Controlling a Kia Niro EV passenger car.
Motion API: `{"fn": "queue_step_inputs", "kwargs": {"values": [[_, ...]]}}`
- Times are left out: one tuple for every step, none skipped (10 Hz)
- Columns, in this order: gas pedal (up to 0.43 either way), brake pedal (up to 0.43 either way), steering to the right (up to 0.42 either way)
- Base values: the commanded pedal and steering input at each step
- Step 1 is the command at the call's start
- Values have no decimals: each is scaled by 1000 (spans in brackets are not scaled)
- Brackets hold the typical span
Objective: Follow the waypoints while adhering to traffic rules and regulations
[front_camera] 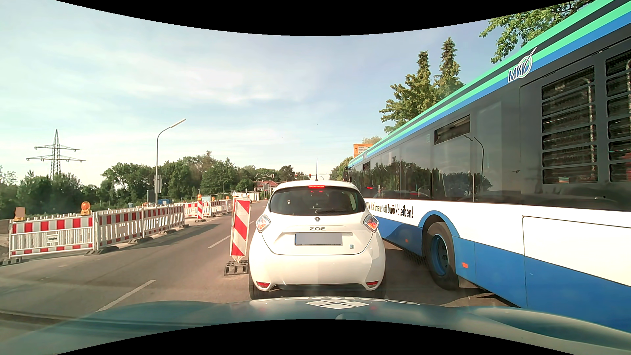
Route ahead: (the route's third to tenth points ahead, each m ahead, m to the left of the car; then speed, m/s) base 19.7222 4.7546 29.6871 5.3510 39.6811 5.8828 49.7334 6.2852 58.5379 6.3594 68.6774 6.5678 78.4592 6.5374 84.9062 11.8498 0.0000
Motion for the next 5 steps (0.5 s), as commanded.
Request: {"fn": "queue_step_inputs", "kwargs": {"values": [[0, 274, -9], [0, 274, -10], [0, 274, -9], [0, 274, -9], [0, 274, -9]]}}
